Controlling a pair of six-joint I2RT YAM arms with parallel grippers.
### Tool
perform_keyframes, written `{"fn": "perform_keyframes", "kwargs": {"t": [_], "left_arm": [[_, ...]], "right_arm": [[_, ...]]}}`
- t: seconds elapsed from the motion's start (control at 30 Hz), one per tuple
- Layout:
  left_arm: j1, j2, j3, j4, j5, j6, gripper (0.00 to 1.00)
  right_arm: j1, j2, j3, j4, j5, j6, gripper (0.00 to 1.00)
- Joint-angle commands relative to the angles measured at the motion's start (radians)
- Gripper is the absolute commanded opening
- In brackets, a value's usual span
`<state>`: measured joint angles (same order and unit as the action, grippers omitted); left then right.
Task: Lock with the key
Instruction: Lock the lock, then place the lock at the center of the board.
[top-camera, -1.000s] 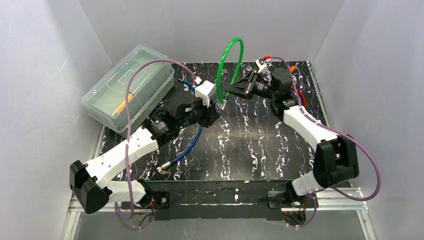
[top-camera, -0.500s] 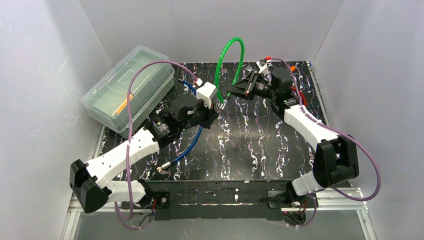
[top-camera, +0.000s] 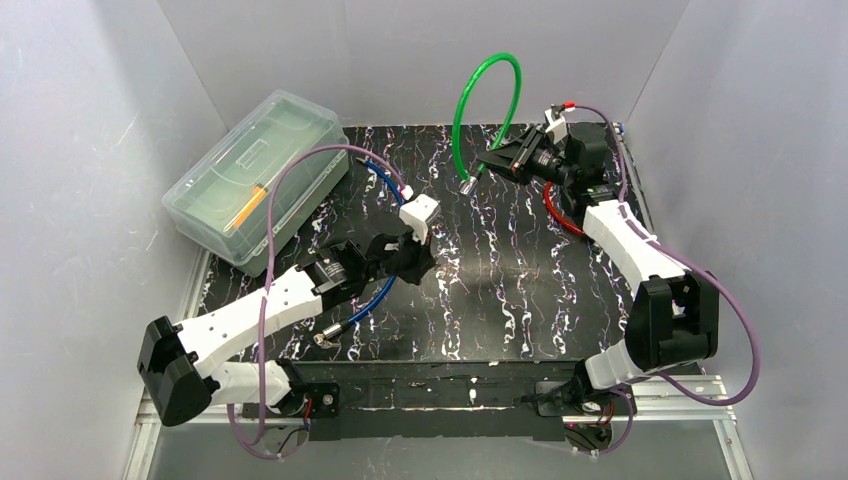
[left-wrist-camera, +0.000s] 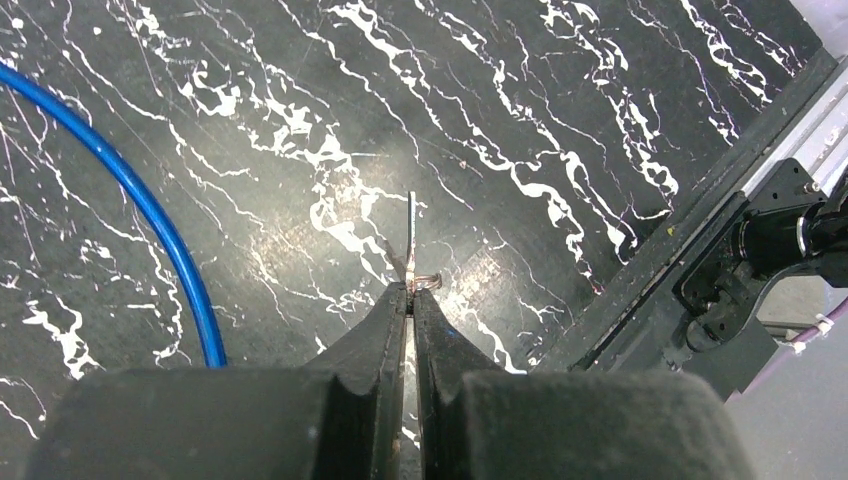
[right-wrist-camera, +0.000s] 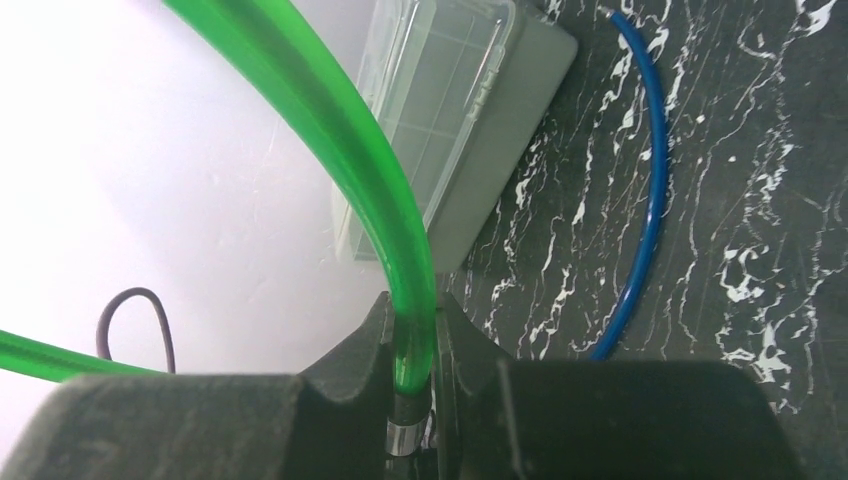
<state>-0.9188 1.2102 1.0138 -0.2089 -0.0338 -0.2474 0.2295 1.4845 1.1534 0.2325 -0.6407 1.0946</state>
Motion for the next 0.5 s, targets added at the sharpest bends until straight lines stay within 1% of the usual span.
{"fn": "perform_keyframes", "kwargs": {"t": [0.0, 0.07, 0.1, 0.2, 0.3, 0.37, 0.47], "left_arm": [[0.001, -0.059, -0.015, -0.012, 0.008, -0.039, 0.0], [0.01, -0.072, -0.016, -0.008, 0.013, -0.05, 0.0], [0.021, -0.08, -0.017, -0.002, 0.03, -0.055, 0.0], [0.056, -0.105, -0.028, 0.005, 0.086, -0.073, 0.0], [0.095, -0.133, -0.04, 0.0, 0.099, -0.077, 0.0], [0.11, -0.154, -0.047, 0.0, 0.101, -0.069, 0.0], [0.121, -0.175, -0.053, -0.001, 0.107, -0.056, 0.0]], "right_arm": [[-0.032, -0.007, 0.063, -0.011, 0.004, -0.067, 0.01], [-0.053, -0.019, 0.056, -0.065, 0.0, -0.122, 0.01], [-0.063, -0.024, 0.056, -0.109, -0.006, -0.183, 0.01], [-0.101, -0.039, 0.085, -0.341, 0.001, -0.389, 0.01], [-0.137, -0.044, 0.083, -0.512, 0.047, -0.568, 0.01], [-0.142, -0.038, 0.077, -0.581, 0.097, -0.652, 0.01], [-0.142, -0.006, 0.072, -0.626, 0.152, -0.703, 0.01]]}}
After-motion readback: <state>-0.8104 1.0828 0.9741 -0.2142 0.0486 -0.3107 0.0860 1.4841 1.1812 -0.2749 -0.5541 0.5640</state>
